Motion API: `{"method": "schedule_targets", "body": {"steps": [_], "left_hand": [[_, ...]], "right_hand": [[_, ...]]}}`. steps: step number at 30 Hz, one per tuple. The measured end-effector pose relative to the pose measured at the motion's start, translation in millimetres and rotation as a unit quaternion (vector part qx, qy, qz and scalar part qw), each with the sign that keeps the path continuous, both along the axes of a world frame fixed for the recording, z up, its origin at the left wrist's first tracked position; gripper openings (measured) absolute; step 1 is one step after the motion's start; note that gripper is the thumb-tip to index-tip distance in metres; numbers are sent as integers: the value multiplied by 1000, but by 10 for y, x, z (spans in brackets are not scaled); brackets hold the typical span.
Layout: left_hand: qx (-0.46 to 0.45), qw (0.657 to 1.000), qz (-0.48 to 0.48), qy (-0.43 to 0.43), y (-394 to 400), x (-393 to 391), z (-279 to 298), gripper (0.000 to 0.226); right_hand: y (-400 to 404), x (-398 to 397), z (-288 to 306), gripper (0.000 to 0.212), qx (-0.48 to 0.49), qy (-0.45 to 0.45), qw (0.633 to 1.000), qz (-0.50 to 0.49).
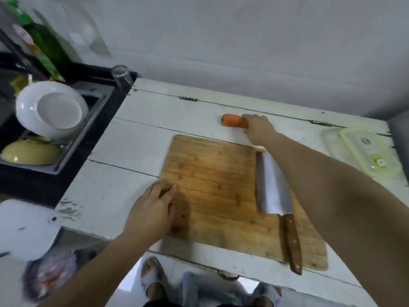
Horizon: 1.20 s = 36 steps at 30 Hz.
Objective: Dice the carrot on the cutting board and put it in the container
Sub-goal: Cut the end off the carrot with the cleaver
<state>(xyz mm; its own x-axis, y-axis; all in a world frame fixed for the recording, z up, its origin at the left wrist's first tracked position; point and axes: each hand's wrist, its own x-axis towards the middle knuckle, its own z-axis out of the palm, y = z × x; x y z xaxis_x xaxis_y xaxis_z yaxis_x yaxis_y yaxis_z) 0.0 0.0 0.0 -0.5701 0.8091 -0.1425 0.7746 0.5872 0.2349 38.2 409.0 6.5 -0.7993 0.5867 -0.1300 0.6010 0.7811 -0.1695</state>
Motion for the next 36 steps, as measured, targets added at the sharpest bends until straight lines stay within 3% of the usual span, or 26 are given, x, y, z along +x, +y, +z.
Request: {"method": "schedule_targets", "body": {"steps": [7,12,16,18,25,27,29,31,32,34,35,36], "left_hand": [[-4,1000,13,19,46,32,55,50],[11,1000,6,7,-18,-23,44,50],[53,999,-5,-2,-102,-101,22,50],[59,998,-6,-3,-89,-128,63,48],[26,999,12,-23,-71,-4,92,52],[1,997,53,-57,-37,75,162,51],[45,987,119,-102,7,211,290,46],[112,950,206,-207,64,359,426,33],[134,905,264,-307,121,405,474,27],[162,773,369,-490,273,453,528,19],[173,725,405,-529,367,455,559,19],[175,709,429,-532,474,430,581,24]], "right_hand": [[52,-67,229,23,14,-31,998,49],[-817,407,547,33,-44,100,988,105],[-1911,1019,469,39,-110,139,982,67],[-2209,1125,267,39,-80,119,989,44],[-2458,1154,53,42,6,53,998,19],[-2447,1164,144,50,-35,85,996,5],[-2386,1255,283,50,-99,157,981,-59],[-2268,1495,362,37,-99,217,963,-128],[-2183,1667,356,30,-78,225,959,-156],[-2019,2019,314,24,-54,208,952,-217],[-1957,2162,301,23,-58,199,947,-246],[-1915,2265,293,22,-66,193,942,-267]]}}
